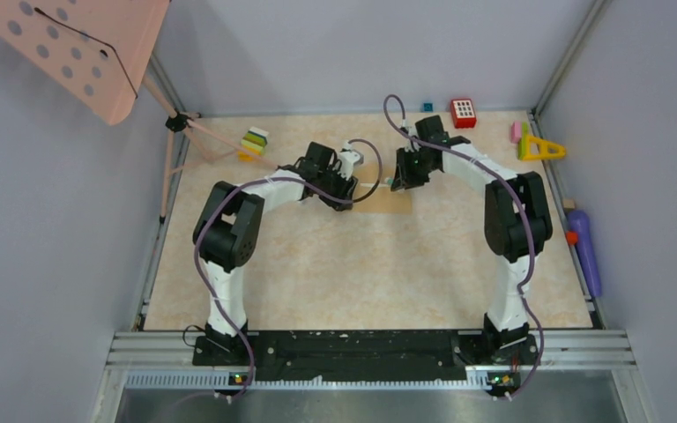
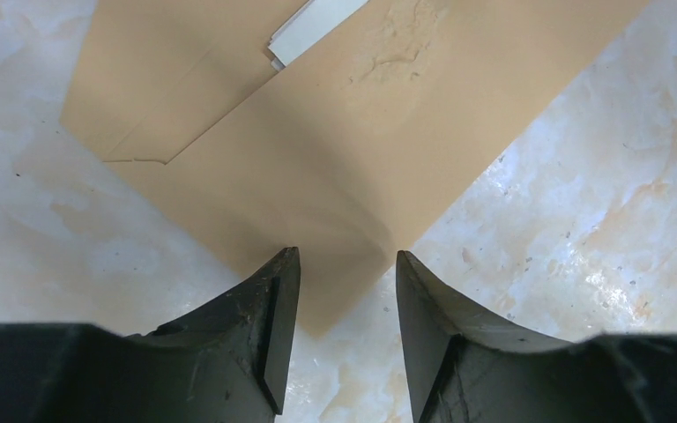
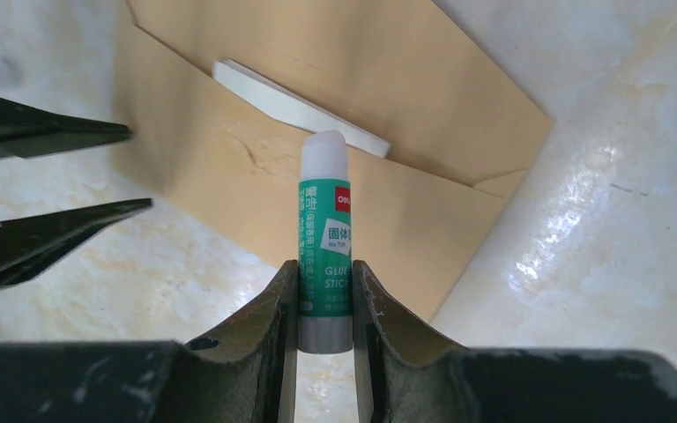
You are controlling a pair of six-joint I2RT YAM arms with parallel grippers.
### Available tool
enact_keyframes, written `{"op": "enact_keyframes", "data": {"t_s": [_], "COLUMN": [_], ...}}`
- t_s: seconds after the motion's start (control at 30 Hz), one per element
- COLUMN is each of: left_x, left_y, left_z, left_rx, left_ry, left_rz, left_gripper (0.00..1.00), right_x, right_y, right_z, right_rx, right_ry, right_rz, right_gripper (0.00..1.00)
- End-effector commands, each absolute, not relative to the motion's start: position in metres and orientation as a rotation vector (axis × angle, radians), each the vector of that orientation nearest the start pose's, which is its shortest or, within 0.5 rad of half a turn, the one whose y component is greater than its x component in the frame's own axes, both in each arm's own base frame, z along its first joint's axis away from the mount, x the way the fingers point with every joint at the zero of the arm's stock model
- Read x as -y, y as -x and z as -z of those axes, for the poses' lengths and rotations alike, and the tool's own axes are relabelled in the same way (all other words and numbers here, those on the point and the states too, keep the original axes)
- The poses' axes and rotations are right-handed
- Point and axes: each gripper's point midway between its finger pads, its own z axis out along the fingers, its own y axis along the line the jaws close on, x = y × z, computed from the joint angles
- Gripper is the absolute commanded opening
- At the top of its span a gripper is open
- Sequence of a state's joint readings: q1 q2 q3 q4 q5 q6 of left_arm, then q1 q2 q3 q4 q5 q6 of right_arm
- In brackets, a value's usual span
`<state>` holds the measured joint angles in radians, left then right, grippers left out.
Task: Place the letter into the envelope and seal it
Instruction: Paint the envelope at the center of the board.
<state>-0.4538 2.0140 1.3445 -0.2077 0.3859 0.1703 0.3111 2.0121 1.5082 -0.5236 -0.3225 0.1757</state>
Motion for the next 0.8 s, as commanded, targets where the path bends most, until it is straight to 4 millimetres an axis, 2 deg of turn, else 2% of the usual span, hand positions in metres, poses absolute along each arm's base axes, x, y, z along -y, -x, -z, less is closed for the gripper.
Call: {"op": "enact_keyframes", "data": {"t_s": [0.0, 0.07, 0.23, 0.33, 0.4, 0.6, 0.77], "left_x": [0.271, 0.269, 0.266, 0.266, 0.266, 0.266, 0.266], "left_y": [-0.419, -0.422, -0.423, -0.422, -0.421, -0.423, -0.422], "left_z": [-0.037, -0.029, -0.012, -0.008, -0.008, -0.011, -0.007], "left_rx": [-2.284, -2.321, -2.379, -2.383, -2.381, -2.364, -2.372], "left_ry": [-0.908, -0.892, -0.841, -0.82, -0.811, -0.8, -0.803], "left_rz": [0.551, 0.51, 0.459, 0.463, 0.461, 0.451, 0.437], "left_gripper": [0.48, 0.46, 0.43, 0.42, 0.42, 0.41, 0.41], "right_x": [-0.218, -0.225, -0.241, -0.247, -0.249, -0.246, -0.239], "right_y": [-0.434, -0.431, -0.415, -0.403, -0.399, -0.396, -0.4], "right_z": [-0.111, -0.113, -0.096, -0.087, -0.089, -0.088, -0.076], "right_rx": [-2.553, -2.589, -2.725, -2.772, -2.775, -2.802, -2.825], "right_ry": [0.255, 0.226, 0.084, -0.024, -0.071, -0.166, -0.226], "right_rz": [-0.729, -0.785, -0.951, -1.037, -1.071, -1.033, -0.94], "right_gripper": [0.0, 0.0, 0.0, 0.0, 0.0, 0.0, 0.0]}}
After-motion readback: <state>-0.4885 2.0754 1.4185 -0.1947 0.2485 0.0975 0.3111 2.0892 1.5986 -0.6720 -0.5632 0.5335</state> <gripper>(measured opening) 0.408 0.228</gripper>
